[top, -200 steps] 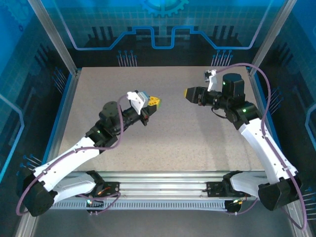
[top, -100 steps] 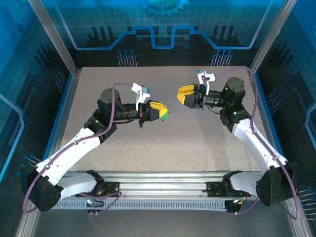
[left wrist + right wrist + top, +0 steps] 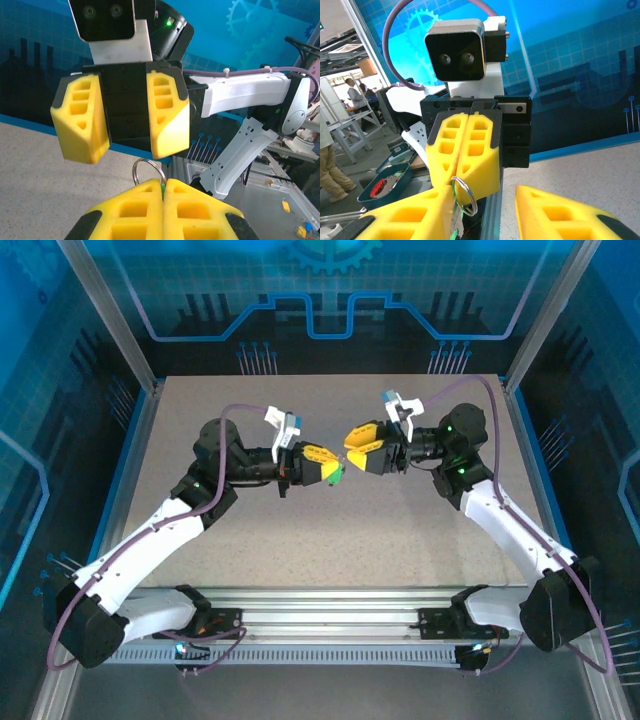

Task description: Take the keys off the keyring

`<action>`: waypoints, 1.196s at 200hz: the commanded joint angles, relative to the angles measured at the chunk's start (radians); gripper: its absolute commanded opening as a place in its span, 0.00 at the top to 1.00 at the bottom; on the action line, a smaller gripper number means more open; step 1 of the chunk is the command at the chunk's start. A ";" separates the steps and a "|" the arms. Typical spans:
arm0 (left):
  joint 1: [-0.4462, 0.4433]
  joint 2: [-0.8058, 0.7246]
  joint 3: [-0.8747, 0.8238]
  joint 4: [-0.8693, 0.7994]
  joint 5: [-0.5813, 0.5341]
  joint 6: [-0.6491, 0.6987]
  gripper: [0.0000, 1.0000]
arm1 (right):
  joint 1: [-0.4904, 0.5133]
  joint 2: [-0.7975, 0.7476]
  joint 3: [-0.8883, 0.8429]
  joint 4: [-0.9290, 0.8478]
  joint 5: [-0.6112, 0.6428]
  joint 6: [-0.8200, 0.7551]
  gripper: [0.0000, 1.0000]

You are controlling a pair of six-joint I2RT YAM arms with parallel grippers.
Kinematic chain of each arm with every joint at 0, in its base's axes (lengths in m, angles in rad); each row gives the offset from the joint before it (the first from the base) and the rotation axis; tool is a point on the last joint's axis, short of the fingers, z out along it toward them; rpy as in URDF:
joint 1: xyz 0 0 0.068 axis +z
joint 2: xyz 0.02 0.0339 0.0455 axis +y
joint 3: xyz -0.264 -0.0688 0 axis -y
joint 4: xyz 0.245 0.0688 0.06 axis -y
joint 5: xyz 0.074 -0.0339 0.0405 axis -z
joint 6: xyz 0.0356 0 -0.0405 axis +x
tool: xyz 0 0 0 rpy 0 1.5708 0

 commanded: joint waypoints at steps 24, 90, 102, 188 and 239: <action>0.011 -0.020 -0.007 0.070 0.021 -0.026 1.00 | 0.030 0.010 0.000 0.008 -0.029 -0.016 0.67; 0.012 -0.022 -0.021 0.093 0.029 -0.044 1.00 | 0.049 0.013 0.013 0.011 -0.030 -0.012 0.77; 0.012 -0.022 -0.023 0.095 0.032 -0.043 1.00 | 0.050 0.012 0.015 0.008 -0.031 -0.010 0.78; 0.012 -0.029 -0.033 0.092 0.012 -0.041 1.00 | 0.065 -0.009 0.028 0.000 0.001 -0.024 0.94; 0.048 -0.133 -0.111 0.062 -0.165 -0.042 0.60 | 0.064 -0.096 0.125 -0.604 0.243 -0.509 1.00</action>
